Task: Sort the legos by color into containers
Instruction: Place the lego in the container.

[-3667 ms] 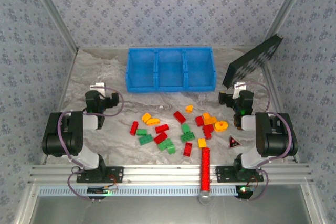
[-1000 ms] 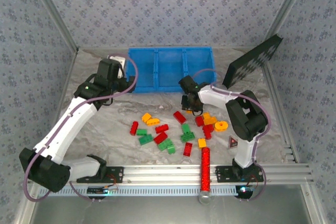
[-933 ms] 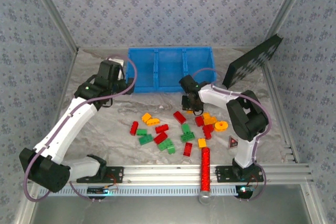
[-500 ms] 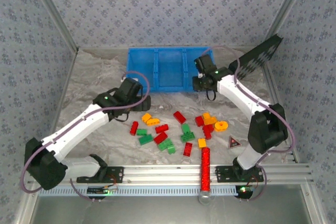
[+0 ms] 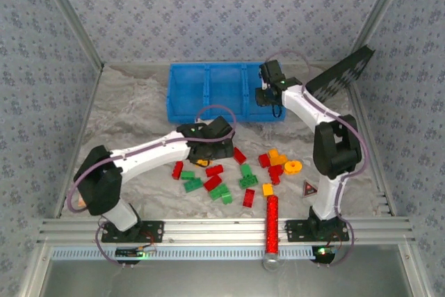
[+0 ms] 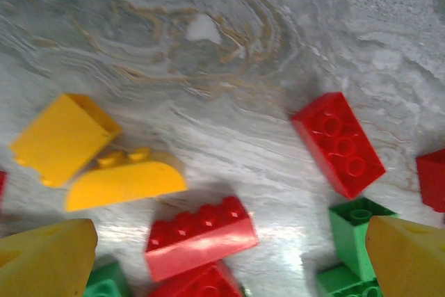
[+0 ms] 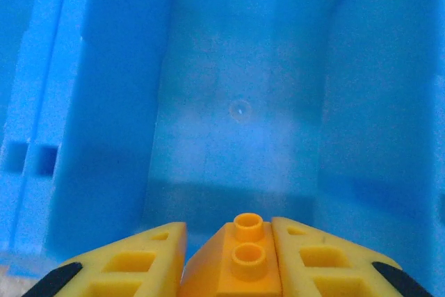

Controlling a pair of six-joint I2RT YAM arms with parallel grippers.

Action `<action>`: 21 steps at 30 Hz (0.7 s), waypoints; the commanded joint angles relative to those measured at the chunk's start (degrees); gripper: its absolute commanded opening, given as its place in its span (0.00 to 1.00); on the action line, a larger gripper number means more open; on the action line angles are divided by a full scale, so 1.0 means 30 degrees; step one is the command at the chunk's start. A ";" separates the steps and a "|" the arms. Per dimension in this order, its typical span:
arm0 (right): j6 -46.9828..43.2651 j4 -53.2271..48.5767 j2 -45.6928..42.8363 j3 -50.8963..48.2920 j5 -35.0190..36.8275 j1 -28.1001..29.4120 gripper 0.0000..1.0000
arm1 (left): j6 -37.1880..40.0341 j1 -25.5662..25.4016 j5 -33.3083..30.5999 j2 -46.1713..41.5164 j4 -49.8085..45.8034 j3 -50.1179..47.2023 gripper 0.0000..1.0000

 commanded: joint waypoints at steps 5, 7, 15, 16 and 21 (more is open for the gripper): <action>-0.0370 0.1040 0.2099 0.1053 -0.0500 -0.0517 0.32 | -0.3067 -0.1001 0.0766 0.1609 0.0871 0.1368 0.96; -0.0397 0.1214 0.2553 0.1083 -0.0666 -0.0590 0.33 | -0.3385 -0.1046 0.0816 0.2045 0.1069 0.1669 0.95; -0.0484 0.1574 0.3448 0.0765 -0.0832 -0.0638 0.37 | -0.4576 -0.1105 0.1324 0.4100 0.1503 0.2922 0.89; -0.0434 0.1650 0.3449 0.0682 -0.0820 -0.0620 0.37 | -0.4614 -0.1105 0.1528 0.4436 0.1520 0.3212 0.88; -0.0486 0.1801 0.3246 0.0395 -0.0822 -0.0605 0.45 | -0.4732 -0.1251 0.1657 0.5723 0.1499 0.4361 0.86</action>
